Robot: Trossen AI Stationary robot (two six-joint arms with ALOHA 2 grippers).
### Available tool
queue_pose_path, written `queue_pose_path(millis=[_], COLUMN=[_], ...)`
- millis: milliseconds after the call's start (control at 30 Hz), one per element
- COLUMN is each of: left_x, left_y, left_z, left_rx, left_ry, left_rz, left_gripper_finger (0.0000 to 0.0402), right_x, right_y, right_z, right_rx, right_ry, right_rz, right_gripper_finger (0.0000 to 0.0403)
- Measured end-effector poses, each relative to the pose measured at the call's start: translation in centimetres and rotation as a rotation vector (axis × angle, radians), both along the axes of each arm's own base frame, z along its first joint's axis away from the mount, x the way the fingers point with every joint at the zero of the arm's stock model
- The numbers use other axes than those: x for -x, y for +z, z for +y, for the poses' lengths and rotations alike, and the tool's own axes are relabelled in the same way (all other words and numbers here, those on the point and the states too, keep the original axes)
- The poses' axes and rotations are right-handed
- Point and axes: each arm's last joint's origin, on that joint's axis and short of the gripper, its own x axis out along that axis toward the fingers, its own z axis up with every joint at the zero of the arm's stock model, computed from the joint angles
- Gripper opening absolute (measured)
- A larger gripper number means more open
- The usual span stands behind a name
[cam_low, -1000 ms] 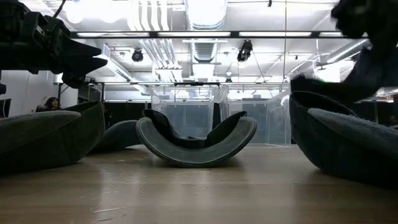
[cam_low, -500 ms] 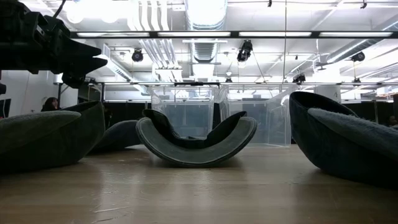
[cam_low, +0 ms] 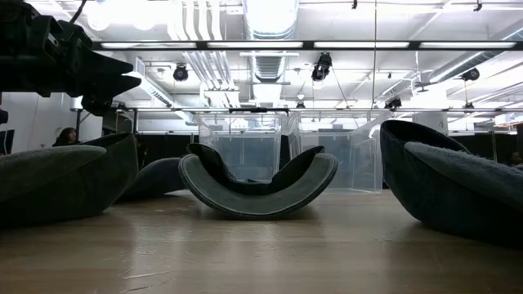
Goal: Pick & Place hat
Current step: Put the top right blue cap into the right transparent bin
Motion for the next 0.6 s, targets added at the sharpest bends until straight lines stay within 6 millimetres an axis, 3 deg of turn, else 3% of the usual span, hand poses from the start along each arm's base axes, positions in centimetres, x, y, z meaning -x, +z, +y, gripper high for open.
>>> queue_pose_path(millis=[133, 200, 333, 467, 600], left_x=[0.0, 0.0, 0.0, 0.0, 0.0], left_y=[0.0, 0.0, 0.0, 0.0, 0.0], left_z=[0.0, 0.0, 0.0, 0.0, 0.0], left_rx=[0.0, 0.0, 0.0, -0.01, -0.013], left_ry=[0.0, 0.0, 0.0, 0.001, 0.001], left_rz=[0.0, 0.0, 0.0, 0.001, 0.001], left_gripper_finger=[0.0169, 0.0169, 0.0169, 0.0169, 0.0169], right_x=[-1.3, -2.2, -4.7, -7.0, -8.2], right_y=[-0.8, -1.3, -2.9, -5.7, -8.3], right_z=[-0.2, -0.6, -1.8, -3.1, -4.6], right_rx=[-0.025, -0.077, -0.237, -0.357, -0.382], right_ry=[-0.015, -0.101, -0.441, -0.808, -1.034], right_rz=[0.049, 0.109, 0.267, 0.469, 0.645], right_gripper_finger=[0.0013, 0.0013, 0.0013, 0.0013, 0.0013])
